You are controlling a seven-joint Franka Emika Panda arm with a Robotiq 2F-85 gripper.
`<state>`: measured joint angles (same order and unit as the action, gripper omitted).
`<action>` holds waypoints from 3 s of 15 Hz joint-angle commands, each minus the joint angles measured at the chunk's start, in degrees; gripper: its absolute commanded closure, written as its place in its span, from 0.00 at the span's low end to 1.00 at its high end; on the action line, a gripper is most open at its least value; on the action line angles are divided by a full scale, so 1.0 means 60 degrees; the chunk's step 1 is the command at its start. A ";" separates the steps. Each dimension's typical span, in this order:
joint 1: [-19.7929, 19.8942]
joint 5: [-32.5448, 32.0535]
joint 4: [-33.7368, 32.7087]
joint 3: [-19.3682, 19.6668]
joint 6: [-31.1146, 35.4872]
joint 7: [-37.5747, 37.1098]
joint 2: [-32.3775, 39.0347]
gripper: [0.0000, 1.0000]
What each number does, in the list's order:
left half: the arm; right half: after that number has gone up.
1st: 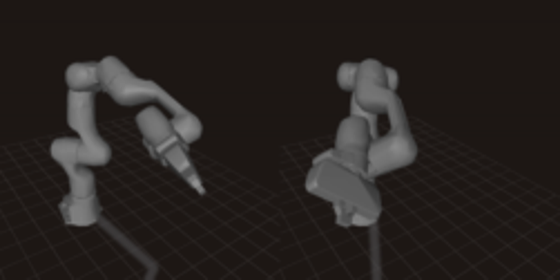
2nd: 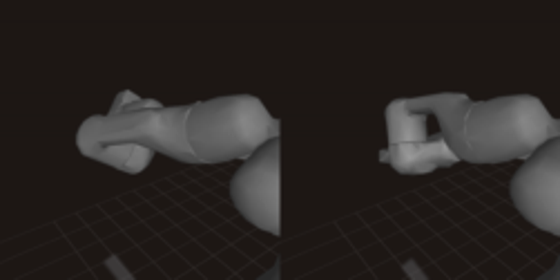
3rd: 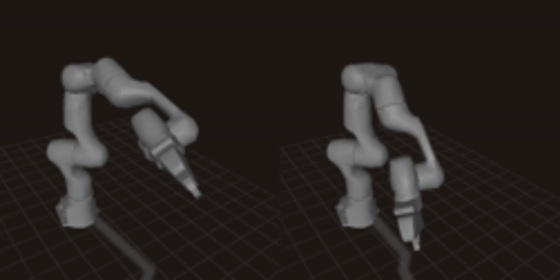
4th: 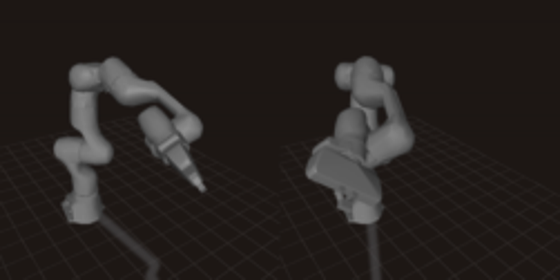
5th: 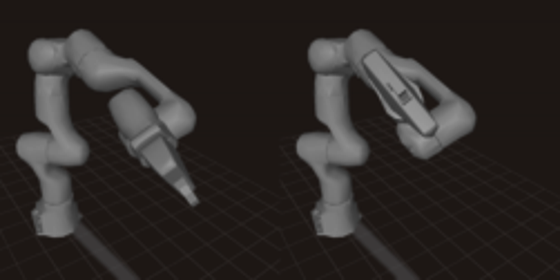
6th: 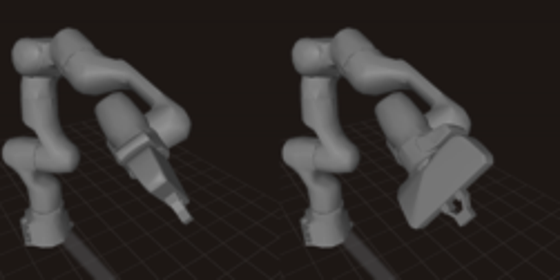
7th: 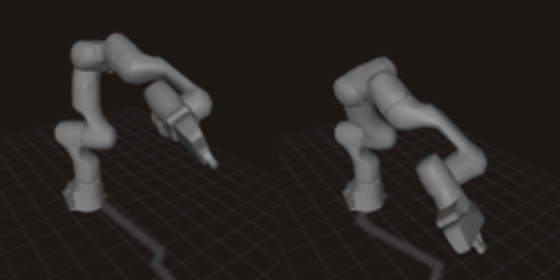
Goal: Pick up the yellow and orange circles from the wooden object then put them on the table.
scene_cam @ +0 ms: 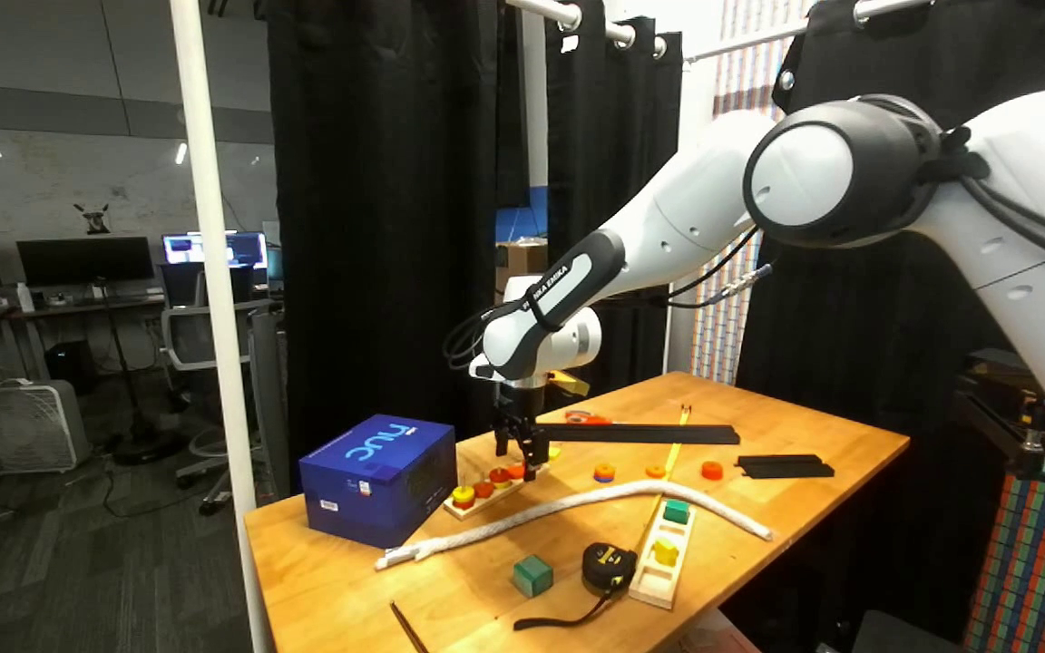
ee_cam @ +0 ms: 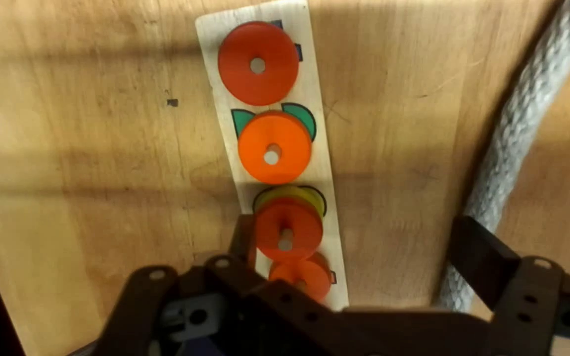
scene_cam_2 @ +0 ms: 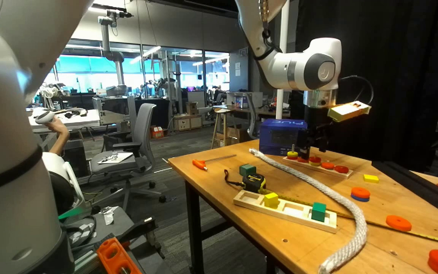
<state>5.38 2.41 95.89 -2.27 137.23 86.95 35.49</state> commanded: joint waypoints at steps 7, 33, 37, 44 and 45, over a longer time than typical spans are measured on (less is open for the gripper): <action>0.0059 -0.0260 -0.1716 -0.0277 -0.1041 -0.0224 0.1070 0.00; -0.0033 -0.0680 -0.2834 -0.0235 -0.1779 -0.0164 0.1735 0.74; -0.0157 -0.0915 -0.2785 -0.0200 -0.1822 -0.0238 0.1508 0.74; -0.0327 -0.1161 -0.2705 -0.0130 -0.1976 -0.0456 0.0896 0.74; -0.0317 -0.1194 -0.2605 -0.0112 -0.2000 -0.0516 0.0748 0.74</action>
<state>3.77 -3.05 79.34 -3.31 127.02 85.98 42.99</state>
